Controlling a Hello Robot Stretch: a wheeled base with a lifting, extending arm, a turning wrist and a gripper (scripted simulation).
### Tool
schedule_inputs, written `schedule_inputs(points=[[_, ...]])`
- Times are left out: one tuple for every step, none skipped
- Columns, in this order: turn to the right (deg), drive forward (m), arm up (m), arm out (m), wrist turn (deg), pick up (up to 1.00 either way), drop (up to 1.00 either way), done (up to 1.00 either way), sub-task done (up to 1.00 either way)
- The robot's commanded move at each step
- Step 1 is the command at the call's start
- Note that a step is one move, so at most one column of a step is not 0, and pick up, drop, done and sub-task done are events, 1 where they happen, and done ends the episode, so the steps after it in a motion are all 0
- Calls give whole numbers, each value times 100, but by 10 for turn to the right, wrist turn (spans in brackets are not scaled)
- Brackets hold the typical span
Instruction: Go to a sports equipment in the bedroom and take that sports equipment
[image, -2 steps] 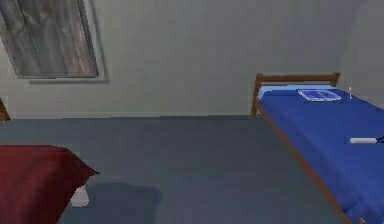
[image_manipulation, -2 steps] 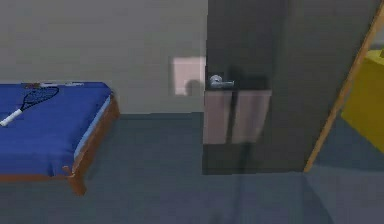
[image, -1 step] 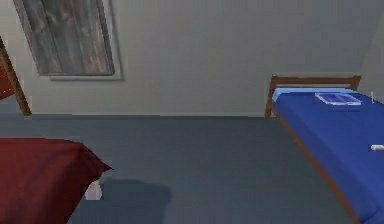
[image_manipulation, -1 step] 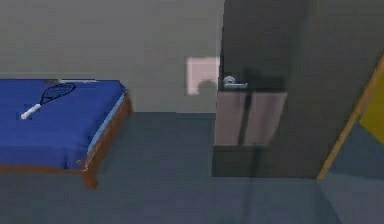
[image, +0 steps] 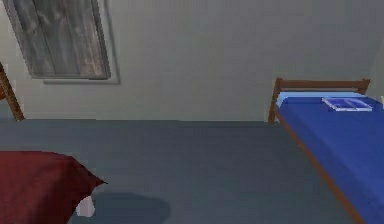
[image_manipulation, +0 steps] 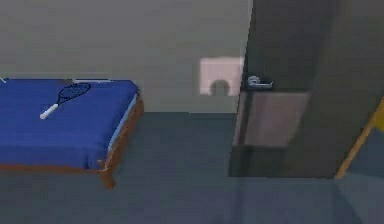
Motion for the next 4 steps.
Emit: schedule_inputs(points=[[-450, 0, 0, 0, 0, 0, 0, 0, 0], [-450, 0, 0, 0, 0, 0, 0, 0, 0], [-450, 0, 0, 0, 0, 0, 0, 0, 0], [-210, 0, 0, 0, 0, 0, 0, 0, 0]])
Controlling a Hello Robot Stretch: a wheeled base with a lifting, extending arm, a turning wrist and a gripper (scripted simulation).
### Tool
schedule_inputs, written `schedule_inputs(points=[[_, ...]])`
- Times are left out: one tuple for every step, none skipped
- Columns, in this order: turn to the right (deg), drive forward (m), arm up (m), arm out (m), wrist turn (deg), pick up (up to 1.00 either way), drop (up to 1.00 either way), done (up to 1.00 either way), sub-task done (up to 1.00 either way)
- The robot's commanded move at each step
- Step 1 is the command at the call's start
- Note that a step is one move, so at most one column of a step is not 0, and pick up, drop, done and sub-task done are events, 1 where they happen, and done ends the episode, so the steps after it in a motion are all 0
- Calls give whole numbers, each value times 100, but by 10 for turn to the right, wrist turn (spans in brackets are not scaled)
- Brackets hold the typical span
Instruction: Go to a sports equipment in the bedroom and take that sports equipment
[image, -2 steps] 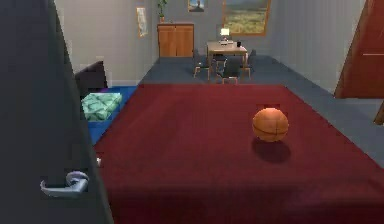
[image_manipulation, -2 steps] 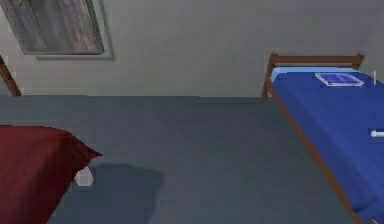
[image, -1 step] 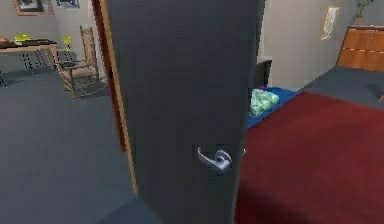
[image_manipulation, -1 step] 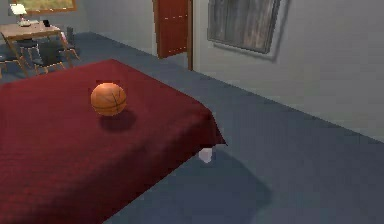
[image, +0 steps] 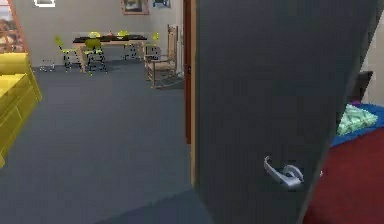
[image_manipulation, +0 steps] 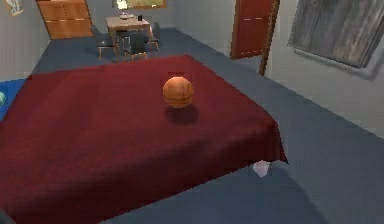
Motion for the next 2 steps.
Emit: schedule_inputs(points=[[450, 0, 0, 0, 0, 0, 0, 0, 0], [450, 0, 0, 0, 0, 0, 0, 0, 0]])
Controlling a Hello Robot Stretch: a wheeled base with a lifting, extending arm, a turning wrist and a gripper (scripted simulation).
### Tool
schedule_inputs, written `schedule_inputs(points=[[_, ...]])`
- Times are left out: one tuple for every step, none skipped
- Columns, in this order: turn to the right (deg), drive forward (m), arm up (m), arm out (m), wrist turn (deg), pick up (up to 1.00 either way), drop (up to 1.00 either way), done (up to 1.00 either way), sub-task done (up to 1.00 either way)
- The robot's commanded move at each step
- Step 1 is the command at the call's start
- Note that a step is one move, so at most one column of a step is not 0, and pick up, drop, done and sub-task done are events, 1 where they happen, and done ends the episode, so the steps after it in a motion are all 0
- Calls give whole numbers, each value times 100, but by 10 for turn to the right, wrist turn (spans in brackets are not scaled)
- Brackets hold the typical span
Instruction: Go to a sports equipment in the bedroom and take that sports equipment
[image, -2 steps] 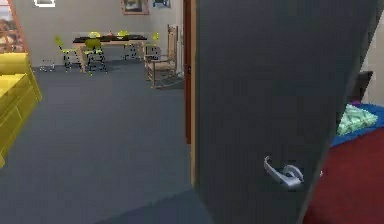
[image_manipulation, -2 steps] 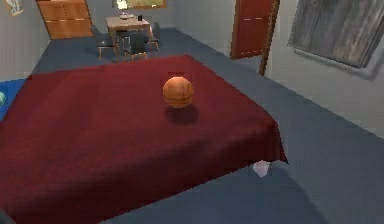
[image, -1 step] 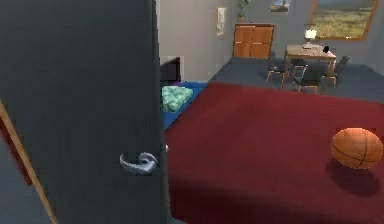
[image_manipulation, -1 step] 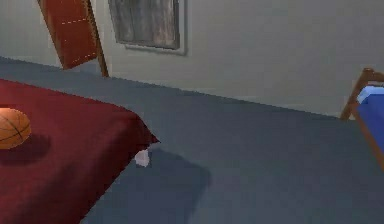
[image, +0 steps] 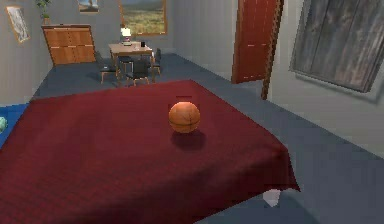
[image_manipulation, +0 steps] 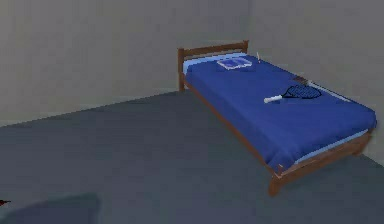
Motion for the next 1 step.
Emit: schedule_inputs(points=[[120, 0, 0, 0, 0, 0, 0, 0, 0]])
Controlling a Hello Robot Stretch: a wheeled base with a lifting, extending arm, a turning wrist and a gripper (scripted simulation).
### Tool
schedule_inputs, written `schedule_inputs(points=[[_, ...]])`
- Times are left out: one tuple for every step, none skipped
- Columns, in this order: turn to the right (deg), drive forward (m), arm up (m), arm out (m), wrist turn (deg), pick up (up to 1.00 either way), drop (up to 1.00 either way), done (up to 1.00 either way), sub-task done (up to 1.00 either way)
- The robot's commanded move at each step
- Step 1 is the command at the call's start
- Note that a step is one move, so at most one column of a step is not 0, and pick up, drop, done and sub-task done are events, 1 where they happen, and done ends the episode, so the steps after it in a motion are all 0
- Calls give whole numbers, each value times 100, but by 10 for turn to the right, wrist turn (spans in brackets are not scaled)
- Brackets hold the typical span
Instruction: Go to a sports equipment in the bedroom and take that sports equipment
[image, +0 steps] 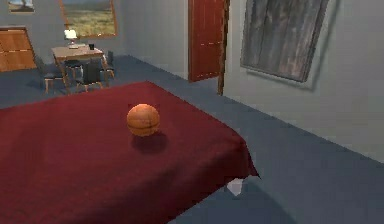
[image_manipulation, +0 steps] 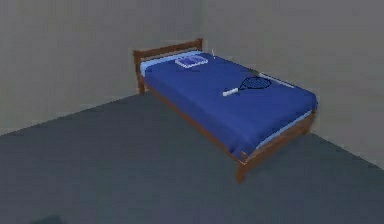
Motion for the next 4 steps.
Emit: schedule_inputs(points=[[0, 60, 0, 0, 0, 0, 0, 0, 0], [-450, 0, 0, 0, 0, 0, 0, 0, 0], [-450, 0, 0, 0, 0, 0, 0, 0, 0], [-210, 0, 0, 0, 0, 0, 0, 0, 0]])
